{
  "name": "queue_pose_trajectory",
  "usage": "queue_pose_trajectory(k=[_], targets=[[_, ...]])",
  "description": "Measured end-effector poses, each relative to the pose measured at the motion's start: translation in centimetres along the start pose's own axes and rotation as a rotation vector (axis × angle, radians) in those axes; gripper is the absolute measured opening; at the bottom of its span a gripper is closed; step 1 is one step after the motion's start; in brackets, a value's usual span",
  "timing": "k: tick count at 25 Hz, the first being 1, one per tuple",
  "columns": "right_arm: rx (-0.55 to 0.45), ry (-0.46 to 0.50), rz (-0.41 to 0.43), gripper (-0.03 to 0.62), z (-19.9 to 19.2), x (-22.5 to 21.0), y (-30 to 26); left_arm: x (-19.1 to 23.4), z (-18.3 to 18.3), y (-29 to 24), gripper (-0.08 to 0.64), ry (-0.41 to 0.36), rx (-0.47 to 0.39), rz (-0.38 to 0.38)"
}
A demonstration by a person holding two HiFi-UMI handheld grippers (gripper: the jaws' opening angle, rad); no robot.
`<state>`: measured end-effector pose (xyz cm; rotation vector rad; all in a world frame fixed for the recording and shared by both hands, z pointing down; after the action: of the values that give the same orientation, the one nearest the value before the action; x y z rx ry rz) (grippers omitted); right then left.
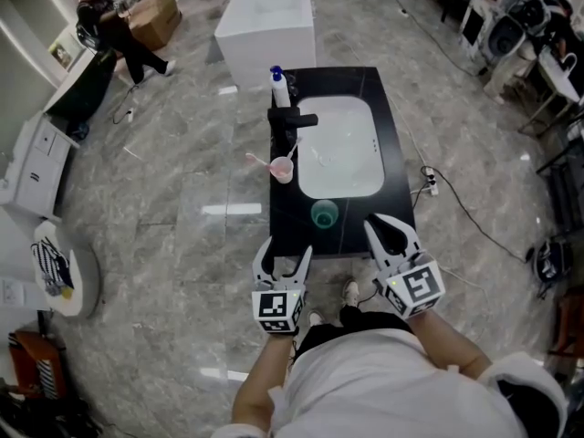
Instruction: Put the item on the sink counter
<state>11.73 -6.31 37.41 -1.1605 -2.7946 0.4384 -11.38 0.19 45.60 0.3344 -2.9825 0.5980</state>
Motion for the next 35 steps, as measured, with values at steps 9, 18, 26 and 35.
queue_pose_trajectory(k=[9,18,26,35], targets=[[0.004,-0.002,-0.004,0.054,-0.3,-0.9,-0.3,0.3,0.4,0.8,0.304,0.021,-0.016,0.021],[0.018,0.005,0.007,0.054,-0.1,-1.1,-1.3,1.0,1.8,1.1,0.275,0.045,-0.043,0.017],[0.042,0.013,0.013,0.054,0.0,-1.1,-2.3,1.3,1.9,1.0,0.245,0.06,-0.032,0.009],[0.061,0.017,0.026,0.054,0.3,-1.1,-3.9,2.8,1.9,1.6,0.216,0.074,-0.015,0.035]])
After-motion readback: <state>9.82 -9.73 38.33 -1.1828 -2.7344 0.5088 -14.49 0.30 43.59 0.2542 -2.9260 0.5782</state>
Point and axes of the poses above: the fingertips, and each gripper's own axes: y backward along the fingers, x to its left, z out of its top, the point moved 9 cm from there along y, backward along the fingers, and after that the axes turned 10 degrees about x, right-handed, at the moved point
